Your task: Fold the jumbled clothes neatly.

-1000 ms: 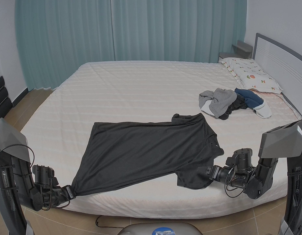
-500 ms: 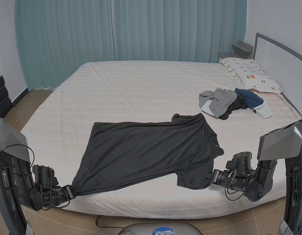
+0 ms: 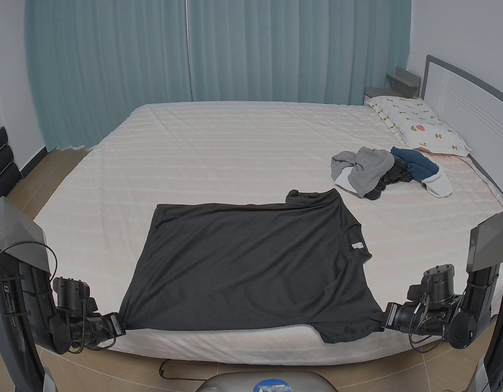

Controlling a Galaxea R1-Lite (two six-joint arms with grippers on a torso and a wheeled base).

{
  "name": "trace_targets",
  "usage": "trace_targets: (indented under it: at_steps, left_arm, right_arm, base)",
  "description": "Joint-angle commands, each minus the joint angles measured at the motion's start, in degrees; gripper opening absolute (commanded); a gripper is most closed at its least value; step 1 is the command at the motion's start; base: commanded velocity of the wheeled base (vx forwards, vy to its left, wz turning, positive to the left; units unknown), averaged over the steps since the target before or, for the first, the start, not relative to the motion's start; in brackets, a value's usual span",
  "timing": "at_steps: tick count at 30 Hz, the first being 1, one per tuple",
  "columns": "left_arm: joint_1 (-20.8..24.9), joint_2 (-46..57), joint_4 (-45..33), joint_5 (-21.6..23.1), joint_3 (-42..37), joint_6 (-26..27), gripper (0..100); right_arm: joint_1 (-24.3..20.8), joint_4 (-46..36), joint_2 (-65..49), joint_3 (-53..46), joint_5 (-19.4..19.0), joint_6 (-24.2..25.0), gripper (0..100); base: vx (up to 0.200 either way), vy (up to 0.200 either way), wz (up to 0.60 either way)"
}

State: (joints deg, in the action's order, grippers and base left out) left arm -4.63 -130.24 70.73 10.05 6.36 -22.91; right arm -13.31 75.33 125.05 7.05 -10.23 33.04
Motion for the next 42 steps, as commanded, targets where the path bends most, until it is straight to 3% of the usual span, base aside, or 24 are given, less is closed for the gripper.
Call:
trace_targets:
  at_steps: [1,7,13,21,31,32,33,38,42]
  left_arm:
    - [-0.03,-0.27,1.60,-0.55,-3.90,4.45,0]
    - [-0.03,-2.82,5.30,-2.84,-5.92,6.29,0]
    - [-0.03,-5.55,5.91,-5.65,-6.36,8.67,0]
    - [-0.03,-5.20,3.89,-5.74,-6.36,9.46,0]
    - [0.50,-5.11,3.54,-5.30,-6.36,9.81,0]
    - [0.59,-5.11,3.54,-5.30,-6.36,9.55,100]
    - [0.68,-5.11,3.54,-5.30,-6.36,9.46,100]
    - [1.03,-5.02,3.63,-5.12,-6.36,9.28,100]
    - [0.94,-3.17,4.07,-5.12,-6.36,8.58,100]
  right_arm:
    - [1.10,0.17,-3.94,-5.46,-0.49,-1.57,0]
    - [-0.05,-0.79,-2.88,-7.05,0.03,-2.01,0]
    - [-2.51,-7.03,-2.44,-7.05,0.03,-2.63,0]
    - [-4.71,-8.27,0.98,-7.05,1.09,-2.63,0]
    - [-4.35,-6.33,3.18,-7.05,1.88,-2.71,0]
    - [-4.35,-6.07,3.45,-6.96,1.88,-2.71,0]
    - [-4.35,-5.54,3.53,-6.87,1.88,-2.63,100]
    - [-3.47,-0.62,2.74,-7.05,1.79,-2.36,100]
    - [0.57,5.18,2.57,-5.82,1.26,-1.92,100]
  base:
    - [0.000,0.000,0.00]
    - [0.000,0.000,0.00]
    - [0.000,0.000,0.00]
    - [0.000,0.000,0.00]
    - [0.000,0.000,0.00]
    - [0.000,0.000,0.00]
    - [0.000,0.000,0.00]
    - [0.000,0.000,0.00]
    - [0.000,0.000,0.00]
